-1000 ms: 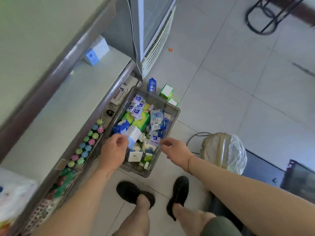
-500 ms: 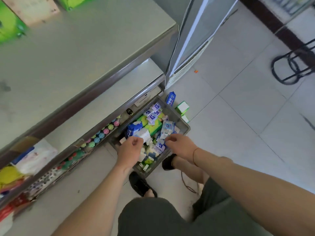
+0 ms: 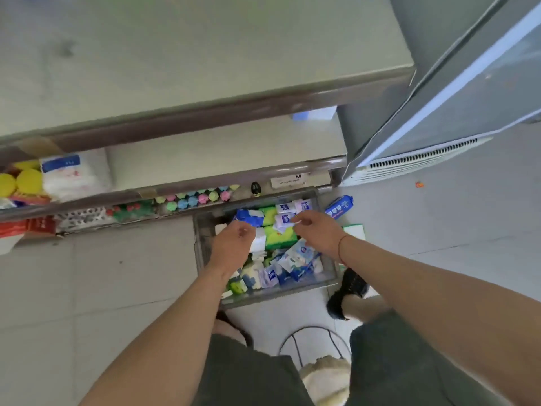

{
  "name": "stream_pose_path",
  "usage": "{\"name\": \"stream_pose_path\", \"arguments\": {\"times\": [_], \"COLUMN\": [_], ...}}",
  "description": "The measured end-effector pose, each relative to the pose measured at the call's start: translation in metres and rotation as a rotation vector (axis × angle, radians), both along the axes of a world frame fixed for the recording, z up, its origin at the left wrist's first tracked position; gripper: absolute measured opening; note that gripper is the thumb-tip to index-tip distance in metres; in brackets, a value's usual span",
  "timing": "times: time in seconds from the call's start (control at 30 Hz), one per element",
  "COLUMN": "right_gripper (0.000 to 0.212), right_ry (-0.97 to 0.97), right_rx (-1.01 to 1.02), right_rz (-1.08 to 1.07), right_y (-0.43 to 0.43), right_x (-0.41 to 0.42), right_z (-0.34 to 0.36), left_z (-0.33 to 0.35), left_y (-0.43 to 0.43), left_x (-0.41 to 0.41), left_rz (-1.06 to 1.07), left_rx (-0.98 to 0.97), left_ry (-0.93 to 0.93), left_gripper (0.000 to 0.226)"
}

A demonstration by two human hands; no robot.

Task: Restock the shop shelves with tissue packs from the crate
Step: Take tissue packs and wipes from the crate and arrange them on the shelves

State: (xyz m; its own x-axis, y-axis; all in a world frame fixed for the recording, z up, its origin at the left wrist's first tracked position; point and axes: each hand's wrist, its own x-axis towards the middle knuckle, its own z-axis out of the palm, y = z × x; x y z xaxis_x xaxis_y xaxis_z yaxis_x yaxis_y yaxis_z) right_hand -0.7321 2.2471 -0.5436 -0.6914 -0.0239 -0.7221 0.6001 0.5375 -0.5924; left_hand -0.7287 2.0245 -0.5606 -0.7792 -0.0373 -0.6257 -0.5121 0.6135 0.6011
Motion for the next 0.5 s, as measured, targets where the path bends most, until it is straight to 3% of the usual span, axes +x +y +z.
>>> {"name": "stream_pose_path", "arguments": {"times": [0.13, 0.3, 0.5], "right_gripper": [0.023, 0.019, 0.020], "right_ry": [0.090, 0.170, 0.278], "right_rx": [-0.009, -0.052, -0.053], "right_rz": [0.154, 0.325, 0.430], "right_y": [0.009, 0.012, 0.009], "right_x": [-0.036, -0.048, -0.080], "right_z": [-0.045, -0.136, -0.240], "left_z": [-0.049, -0.153, -0.250], "left_y": [0.007, 0.001, -0.020], "left_x": [-0.006, -0.010, -0.044], "left_rz": [0.065, 0.001, -0.125], "left_rx": [0.030, 0.045, -0.106], "left_ry": [0.074, 0.184, 0.371], "left_gripper": [0.018, 0.013, 0.016]}}
